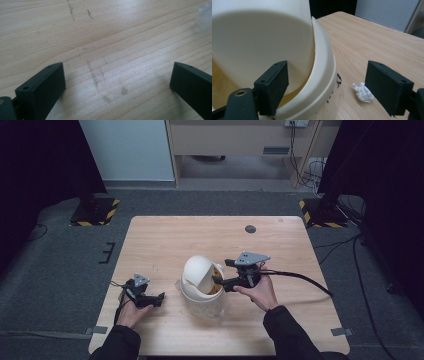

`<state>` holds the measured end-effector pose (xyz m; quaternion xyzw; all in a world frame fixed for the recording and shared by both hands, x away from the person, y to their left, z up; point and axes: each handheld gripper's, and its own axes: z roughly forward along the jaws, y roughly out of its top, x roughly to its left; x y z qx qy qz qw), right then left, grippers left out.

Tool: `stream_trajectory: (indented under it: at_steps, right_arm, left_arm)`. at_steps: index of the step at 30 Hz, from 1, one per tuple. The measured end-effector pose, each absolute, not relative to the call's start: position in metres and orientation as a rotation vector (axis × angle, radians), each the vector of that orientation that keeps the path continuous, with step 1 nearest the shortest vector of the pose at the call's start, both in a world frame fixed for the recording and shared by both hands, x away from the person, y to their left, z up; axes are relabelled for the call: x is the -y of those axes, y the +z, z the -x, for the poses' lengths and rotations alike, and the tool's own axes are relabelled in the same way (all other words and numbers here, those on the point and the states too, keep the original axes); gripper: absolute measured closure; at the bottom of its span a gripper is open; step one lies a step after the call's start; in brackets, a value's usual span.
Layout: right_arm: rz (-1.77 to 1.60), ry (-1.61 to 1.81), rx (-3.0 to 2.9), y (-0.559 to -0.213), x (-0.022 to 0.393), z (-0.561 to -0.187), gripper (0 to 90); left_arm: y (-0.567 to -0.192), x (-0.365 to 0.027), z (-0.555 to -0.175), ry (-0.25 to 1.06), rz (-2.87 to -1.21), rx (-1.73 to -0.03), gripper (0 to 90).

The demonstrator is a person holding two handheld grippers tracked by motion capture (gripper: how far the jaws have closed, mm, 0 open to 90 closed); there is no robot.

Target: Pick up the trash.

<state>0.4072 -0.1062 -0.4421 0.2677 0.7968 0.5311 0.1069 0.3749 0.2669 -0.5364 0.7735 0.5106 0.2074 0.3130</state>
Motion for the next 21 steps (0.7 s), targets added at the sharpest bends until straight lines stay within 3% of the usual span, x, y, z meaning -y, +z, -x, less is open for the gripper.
stream_trajectory:
  at_steps: [21]
  right_arm:
    - [-0.77,1.597,-2.32,-0.4363,0.1101,-0.4108,20.4]
  left_arm:
    - [-0.5365,-0.2668,-0.3749,0.548,-2.04,-1.347,0.0]
